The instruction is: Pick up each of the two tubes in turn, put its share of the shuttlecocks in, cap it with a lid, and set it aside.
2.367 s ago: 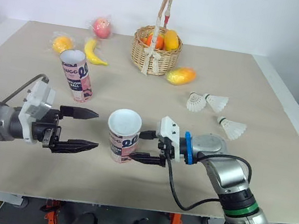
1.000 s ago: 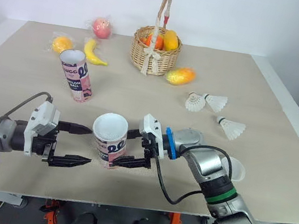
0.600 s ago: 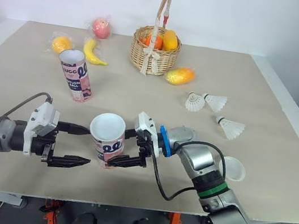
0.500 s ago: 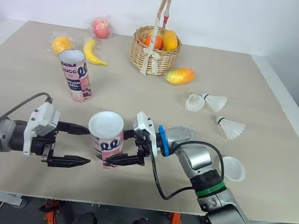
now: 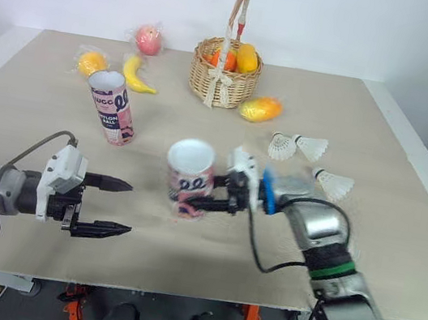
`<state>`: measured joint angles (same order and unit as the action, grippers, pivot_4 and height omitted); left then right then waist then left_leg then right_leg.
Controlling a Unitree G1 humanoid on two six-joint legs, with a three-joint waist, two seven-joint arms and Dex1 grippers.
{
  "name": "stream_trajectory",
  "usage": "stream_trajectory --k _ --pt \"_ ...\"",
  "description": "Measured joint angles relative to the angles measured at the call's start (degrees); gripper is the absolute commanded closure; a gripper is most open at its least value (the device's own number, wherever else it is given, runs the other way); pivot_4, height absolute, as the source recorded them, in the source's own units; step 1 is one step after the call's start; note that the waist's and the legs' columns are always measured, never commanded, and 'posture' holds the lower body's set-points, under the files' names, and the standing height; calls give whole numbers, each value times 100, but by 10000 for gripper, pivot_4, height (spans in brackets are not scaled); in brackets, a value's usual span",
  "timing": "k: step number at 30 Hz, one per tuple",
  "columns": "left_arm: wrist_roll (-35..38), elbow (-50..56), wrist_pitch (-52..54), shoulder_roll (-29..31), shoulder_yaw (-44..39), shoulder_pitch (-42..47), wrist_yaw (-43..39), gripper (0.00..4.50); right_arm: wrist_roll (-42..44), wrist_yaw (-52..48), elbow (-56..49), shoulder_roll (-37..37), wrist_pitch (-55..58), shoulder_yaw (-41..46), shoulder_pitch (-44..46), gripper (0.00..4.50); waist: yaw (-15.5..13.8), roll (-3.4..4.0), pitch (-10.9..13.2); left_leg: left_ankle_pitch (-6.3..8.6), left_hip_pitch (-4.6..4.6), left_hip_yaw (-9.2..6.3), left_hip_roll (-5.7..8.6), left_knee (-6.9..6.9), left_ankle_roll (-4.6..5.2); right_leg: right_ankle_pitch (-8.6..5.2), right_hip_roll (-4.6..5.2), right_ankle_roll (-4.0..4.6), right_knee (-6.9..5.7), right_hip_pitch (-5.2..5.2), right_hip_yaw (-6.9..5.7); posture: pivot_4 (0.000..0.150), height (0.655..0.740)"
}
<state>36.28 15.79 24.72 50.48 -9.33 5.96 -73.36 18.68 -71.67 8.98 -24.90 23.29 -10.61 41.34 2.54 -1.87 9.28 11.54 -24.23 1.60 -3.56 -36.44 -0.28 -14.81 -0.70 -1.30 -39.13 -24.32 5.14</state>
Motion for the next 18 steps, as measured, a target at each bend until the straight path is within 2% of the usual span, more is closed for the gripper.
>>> stream_trajectory --k 5,9,12,15,16,18 --pt "-48 -140 -82 -140 224 232 -45 0 82 981 191 -712 61 1229 130 24303 3 0 0 0 -1 1 4 0 0 1 0 0 0 0 7 1500 7400" --pt "-145 -323 -204 -338 438 516 -76 0 -249 2032 1407 -1239 -132 1796 620 24303 7 4 3 0 2 6 11 0 0 5 0 -4 0 0 21 1500 7400" --pt "-195 -531 -396 -868 512 933 66 0 -670 3131 2872 -1795 -519 2144 1166 24303 -3 14 10 0 -2 12 24 1 1 4 10 -12 2 -1 30 1500 7400" --pt "-204 -640 -568 -1394 596 1309 318 0 -931 3911 3854 -2246 -857 2322 1524 24303 -5 14 10 3 -6 19 35 3 6 -1 16 -21 9 0 47 1500 7400" --pt "-202 -710 -614 -1759 653 1572 499 0 -990 4205 4300 -2439 -1010 2445 1643 24303 -12 14 10 4 -8 19 42 3 7 -4 22 -26 11 0 48 1500 7400" --pt "-201 -747 -629 -1983 722 1755 641 0 -1012 4403 4623 -2549 -1128 2508 1727 24303 1 14 9 5 -8 23 46 3 8 -5 23 -30 13 0 58 1500 7400"
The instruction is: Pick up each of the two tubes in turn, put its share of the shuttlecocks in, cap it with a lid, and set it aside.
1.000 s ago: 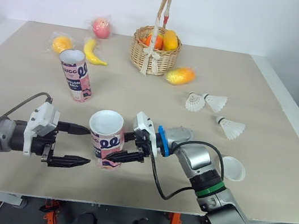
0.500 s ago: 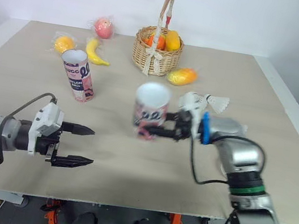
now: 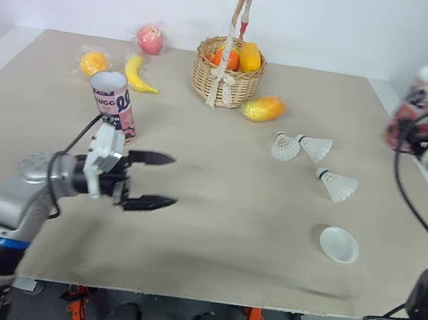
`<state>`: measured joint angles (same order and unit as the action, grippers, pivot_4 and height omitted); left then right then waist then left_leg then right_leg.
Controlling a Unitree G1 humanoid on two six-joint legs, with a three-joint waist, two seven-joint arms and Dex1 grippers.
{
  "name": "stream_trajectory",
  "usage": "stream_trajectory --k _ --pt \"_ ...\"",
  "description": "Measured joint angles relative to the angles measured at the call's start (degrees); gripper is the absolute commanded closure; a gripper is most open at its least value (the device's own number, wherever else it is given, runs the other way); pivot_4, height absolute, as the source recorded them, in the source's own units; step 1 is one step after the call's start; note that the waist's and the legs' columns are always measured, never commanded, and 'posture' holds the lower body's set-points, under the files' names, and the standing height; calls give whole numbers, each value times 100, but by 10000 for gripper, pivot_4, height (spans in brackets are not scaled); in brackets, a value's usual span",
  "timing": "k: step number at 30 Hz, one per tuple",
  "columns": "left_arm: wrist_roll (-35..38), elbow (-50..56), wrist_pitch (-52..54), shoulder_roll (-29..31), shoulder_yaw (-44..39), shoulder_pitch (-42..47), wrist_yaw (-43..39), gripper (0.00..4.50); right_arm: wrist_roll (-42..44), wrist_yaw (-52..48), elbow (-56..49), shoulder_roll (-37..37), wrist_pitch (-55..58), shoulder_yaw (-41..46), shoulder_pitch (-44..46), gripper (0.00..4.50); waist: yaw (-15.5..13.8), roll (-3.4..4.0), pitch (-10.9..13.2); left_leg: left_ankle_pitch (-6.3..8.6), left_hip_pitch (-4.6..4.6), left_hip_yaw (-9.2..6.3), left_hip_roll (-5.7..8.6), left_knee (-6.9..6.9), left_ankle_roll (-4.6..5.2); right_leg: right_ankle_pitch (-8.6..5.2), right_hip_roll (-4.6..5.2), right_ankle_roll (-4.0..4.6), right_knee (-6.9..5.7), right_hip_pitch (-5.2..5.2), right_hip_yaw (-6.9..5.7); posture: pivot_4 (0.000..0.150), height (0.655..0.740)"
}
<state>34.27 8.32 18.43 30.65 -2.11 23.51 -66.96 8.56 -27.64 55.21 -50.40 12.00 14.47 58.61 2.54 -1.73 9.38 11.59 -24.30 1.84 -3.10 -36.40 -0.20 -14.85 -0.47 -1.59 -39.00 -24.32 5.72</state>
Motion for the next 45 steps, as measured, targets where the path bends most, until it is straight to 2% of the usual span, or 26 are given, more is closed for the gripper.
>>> stream_trajectory --k 3,9,15,25,26,27,29,30,45 --pt "-26 -224 -18 -470 190 455 223 0 -7 269 606 -189 -218 193 7 24303 50 3 -1 2 14 19 3 2 3 1 -3 -7 -1 0 26 1500 7400" --pt "-21 -615 315 -838 422 1240 417 0 169 309 691 -50 -293 457 -537 24303 68 6 -3 0 19 22 6 -7 0 15 -4 -31 -3 8 40 1500 7400" --pt "-11 -734 611 -833 505 1775 268 0 543 324 496 362 -277 790 -1062 24303 78 20 -4 -3 21 33 18 -15 -4 26 1 -51 -2 9 62 1500 7400" --pt "-185 -893 618 -767 746 1714 27 0 823 555 220 579 -209 1059 -1503 24303 75 21 -4 -3 21 31 19 -17 -4 25 2 -53 -1 14 61 1500 7400" --pt "-185 -893 618 -767 746 1690 28 0 855 540 195 587 -203 1077 -1523 16362 75 21 -4 -3 21 31 19 -17 -4 25 2 -53 -1 14 61 1500 7400" --pt "-186 -893 619 -767 746 1674 28 0 883 517 167 589 -183 1085 -1545 12837 75 21 -4 -3 21 31 18 -17 -4 25 1 -53 -1 15 61 1500 7400" --pt "-185 -889 620 -765 746 1636 28 0 988 366 67 640 -42 1115 -1673 2952 74 21 -4 -3 21 30 18 -18 -4 25 1 -53 -1 16 61 1500 7400" --pt "-185 -888 620 -765 746 1633 28 0 1020 290 -3 682 0 1112 -1748 331 75 21 -4 -3 21 30 18 -19 -4 26 1 -53 -1 16 61 1500 7400" --pt "-181 -885 619 -763 738 1632 20 0 1031 -80 -427 670 404 1042 -2087 331 75 25 -3 -3 21 31 19 -20 -4 26 1 -56 -2 16 63 1500 7400"
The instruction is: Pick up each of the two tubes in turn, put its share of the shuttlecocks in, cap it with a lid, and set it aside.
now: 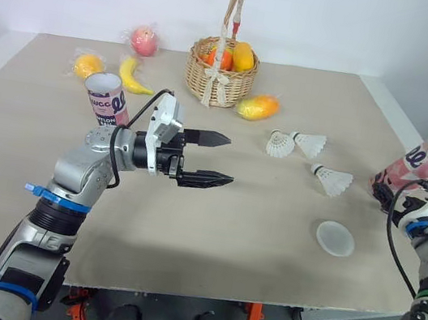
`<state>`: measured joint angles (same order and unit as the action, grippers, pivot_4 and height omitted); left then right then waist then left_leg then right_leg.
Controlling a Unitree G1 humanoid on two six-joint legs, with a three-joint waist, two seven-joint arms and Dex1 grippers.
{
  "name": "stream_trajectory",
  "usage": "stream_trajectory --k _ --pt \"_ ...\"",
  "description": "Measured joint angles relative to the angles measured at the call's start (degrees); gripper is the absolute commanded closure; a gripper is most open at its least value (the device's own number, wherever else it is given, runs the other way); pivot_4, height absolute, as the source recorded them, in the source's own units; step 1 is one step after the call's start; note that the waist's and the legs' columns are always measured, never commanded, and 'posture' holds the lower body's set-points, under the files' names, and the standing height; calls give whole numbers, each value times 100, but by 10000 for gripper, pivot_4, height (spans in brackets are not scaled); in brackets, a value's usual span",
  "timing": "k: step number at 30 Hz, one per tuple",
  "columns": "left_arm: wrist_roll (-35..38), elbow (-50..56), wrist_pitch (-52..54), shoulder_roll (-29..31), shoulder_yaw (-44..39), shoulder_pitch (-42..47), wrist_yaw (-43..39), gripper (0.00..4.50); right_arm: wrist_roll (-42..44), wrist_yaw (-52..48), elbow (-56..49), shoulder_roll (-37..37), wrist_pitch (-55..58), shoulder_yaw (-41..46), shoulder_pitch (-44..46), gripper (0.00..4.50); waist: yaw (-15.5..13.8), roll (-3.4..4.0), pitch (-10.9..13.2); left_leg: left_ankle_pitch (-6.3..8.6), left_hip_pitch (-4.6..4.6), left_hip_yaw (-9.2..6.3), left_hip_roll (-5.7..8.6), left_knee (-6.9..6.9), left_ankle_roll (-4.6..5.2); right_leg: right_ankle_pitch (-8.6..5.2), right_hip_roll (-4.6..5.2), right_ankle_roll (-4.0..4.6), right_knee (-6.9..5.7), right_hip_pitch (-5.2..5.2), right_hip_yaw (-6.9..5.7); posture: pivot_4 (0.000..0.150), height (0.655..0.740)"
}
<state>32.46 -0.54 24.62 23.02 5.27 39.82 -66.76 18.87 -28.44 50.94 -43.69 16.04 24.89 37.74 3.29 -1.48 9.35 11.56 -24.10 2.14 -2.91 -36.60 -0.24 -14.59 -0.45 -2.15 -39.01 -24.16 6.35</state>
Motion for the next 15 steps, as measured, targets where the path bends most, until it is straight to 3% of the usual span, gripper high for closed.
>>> stream_trajectory --k 8,15 --pt "17 -1 12 41 -18 0 -29 0 -20 -495 -566 -91 240 -210 -524 331 -6 1 0 0 0 -1 1 -1 0 -1 1 -2 0 1 -1 1500 7400" --pt "57 426 417 504 -375 -638 375 0 224 -1390 -1738 -769 760 2 -1908 331 -38 10 -1 1 1 0 -2 0 2 -13 0 -17 1 1 1 1500 7400"
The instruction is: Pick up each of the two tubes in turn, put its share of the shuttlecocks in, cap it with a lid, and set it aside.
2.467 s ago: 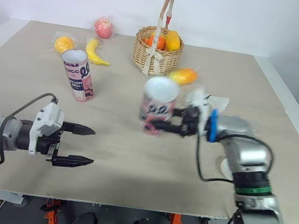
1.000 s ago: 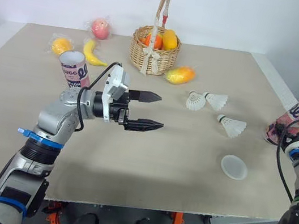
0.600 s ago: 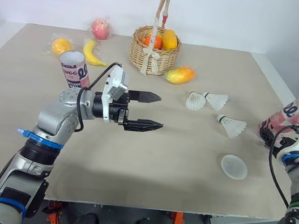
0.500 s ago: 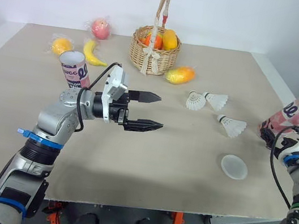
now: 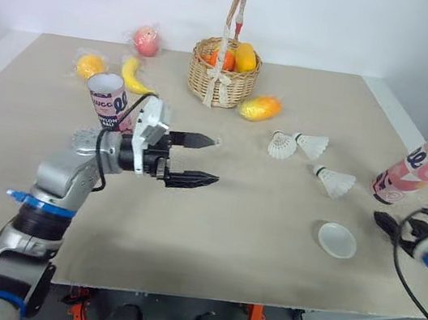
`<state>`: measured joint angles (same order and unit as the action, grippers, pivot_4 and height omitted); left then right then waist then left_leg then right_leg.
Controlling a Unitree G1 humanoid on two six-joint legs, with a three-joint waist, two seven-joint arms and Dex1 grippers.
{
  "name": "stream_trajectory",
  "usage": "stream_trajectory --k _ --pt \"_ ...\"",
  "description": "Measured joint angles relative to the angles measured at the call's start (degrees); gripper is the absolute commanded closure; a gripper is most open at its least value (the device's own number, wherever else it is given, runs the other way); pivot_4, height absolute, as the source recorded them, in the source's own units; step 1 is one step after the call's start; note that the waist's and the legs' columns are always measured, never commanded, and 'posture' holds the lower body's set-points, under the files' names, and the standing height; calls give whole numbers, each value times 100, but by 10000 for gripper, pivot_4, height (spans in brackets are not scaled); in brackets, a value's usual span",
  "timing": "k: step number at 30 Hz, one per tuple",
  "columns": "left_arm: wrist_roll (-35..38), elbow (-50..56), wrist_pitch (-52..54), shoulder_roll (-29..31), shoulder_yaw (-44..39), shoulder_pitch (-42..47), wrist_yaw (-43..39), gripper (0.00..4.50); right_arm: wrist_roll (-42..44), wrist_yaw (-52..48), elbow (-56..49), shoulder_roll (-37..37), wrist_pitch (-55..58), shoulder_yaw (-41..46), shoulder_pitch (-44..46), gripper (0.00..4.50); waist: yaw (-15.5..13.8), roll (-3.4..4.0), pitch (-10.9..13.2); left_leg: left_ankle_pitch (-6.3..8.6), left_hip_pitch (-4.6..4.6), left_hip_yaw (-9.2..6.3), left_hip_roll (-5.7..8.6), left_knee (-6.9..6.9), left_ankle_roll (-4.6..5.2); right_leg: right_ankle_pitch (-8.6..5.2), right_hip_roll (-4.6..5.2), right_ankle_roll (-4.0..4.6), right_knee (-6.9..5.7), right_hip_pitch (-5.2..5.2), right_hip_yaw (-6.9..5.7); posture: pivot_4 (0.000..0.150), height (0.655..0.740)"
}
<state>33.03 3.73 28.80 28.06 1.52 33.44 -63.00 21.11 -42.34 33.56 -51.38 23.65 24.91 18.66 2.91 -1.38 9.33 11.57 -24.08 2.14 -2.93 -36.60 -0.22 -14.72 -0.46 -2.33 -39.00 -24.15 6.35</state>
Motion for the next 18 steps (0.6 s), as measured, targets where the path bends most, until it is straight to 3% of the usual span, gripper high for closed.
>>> stream_trajectory --k 4,9,13,18 --pt "-3 449 248 62 -283 -779 653 0 685 -715 -1833 -100 585 242 -709 331 54 5 0 0 18 -4 -7 -1 -1 -3 -9 -23 -2 10 3 1500 7400" --pt "-55 971 464 -74 -877 -1531 1898 0 1278 -928 -3966 181 1060 -557 -296 331 125 -33 19 -8 104 -53 -4 -1 7 10 -28 -9 -2 91 -5 1500 7400" --pt "-276 1101 309 -289 -1297 -2008 2754 0 1195 -851 -4461 756 1075 -1538 104 331 131 -51 28 -23 96 -50 2 -1 12 7 -23 16 -2 85 0 1500 7400" --pt "-795 786 -248 -440 -1314 -2149 3277 0 1017 -712 -4467 1335 963 -2133 729 331 81 -54 29 -25 67 -54 18 -2 2 12 -11 -18 8 77 1 1500 7400"
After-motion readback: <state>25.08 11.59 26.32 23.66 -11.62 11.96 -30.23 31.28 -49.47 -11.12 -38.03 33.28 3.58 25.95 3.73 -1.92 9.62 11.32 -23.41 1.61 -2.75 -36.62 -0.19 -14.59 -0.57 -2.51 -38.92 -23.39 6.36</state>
